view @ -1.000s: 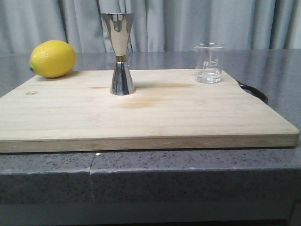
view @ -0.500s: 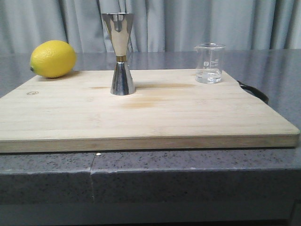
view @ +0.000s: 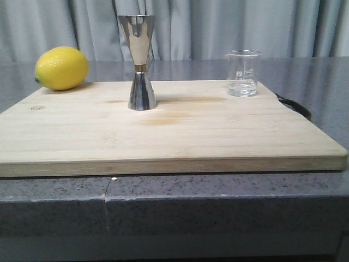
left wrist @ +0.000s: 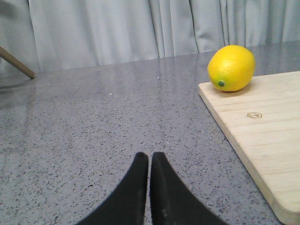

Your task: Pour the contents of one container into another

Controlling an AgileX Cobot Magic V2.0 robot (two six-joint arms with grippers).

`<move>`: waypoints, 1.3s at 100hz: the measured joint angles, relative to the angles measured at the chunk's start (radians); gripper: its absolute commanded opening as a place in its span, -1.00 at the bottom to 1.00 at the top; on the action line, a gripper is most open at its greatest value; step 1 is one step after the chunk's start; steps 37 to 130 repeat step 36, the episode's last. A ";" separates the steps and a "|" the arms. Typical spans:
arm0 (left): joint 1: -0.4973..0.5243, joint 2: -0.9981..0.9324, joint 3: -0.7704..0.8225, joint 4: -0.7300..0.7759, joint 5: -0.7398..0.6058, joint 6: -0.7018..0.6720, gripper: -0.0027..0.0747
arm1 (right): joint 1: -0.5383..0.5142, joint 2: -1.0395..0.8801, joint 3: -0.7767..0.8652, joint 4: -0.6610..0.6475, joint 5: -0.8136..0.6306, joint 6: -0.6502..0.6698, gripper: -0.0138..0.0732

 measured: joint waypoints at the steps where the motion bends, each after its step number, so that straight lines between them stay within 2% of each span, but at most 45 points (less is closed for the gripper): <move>1: 0.000 0.000 0.000 0.000 0.000 0.000 -0.98 | 0.000 0.000 0.000 0.000 0.002 0.000 -0.86; 130: 0.000 0.000 0.000 0.000 0.000 0.000 -0.98 | 0.000 0.000 0.000 -0.007 0.006 0.000 -0.86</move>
